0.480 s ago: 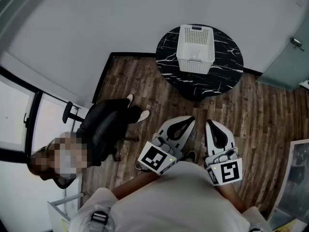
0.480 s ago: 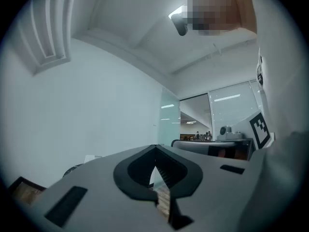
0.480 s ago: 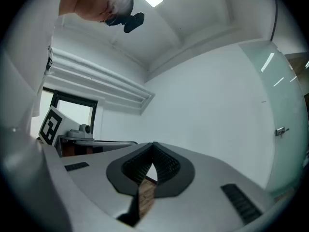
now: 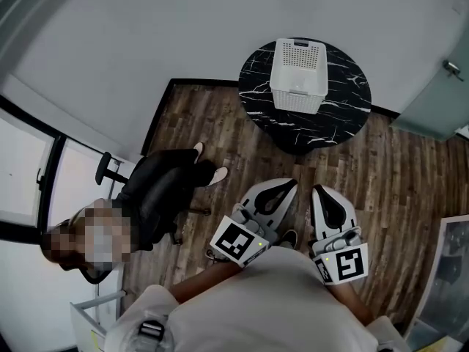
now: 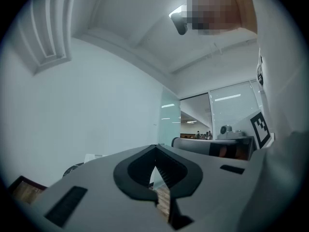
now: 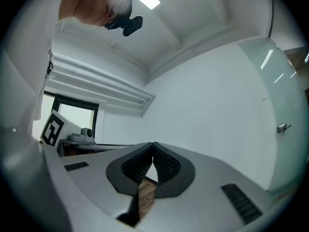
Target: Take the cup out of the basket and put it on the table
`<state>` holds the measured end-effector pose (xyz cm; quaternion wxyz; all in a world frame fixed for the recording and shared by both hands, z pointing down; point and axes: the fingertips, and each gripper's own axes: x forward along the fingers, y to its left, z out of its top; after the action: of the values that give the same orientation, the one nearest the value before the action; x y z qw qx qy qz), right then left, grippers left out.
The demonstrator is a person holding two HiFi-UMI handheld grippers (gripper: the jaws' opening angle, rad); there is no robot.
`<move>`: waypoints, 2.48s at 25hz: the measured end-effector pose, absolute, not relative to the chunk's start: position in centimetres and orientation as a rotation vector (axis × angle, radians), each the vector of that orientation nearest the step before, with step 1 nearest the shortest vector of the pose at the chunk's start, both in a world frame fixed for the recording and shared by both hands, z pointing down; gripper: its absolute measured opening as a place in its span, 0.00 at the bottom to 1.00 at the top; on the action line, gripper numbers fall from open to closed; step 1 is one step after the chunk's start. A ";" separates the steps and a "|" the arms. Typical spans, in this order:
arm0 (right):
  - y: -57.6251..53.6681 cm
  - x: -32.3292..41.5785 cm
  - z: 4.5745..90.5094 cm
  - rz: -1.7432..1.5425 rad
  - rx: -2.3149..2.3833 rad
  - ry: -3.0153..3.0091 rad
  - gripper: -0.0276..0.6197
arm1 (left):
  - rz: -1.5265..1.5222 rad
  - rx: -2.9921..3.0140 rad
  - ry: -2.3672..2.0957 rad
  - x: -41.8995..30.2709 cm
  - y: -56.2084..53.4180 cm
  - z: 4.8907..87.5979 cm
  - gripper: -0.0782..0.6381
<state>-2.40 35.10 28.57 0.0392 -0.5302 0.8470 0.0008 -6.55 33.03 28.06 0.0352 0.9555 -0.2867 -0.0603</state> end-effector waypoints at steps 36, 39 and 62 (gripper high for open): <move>35.6 7.0 30.4 -0.067 -1.623 2.556 0.05 | -0.108 2.978 -0.859 3.1 33.6 29.4 0.12; 33.6 6.2 30.5 -0.055 -1.611 2.571 0.05 | -0.127 2.971 -0.886 2.2 31.7 29.3 0.12; 7.3 -0.5 29.9 -0.025 -1.605 2.697 0.05 | -0.185 2.891 -0.937 -4.9 4.7 29.5 0.12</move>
<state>-0.47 7.35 29.86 0.0016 -0.5114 0.8593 -0.0080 -4.93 4.69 29.47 0.0483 0.9485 -0.3072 -0.0608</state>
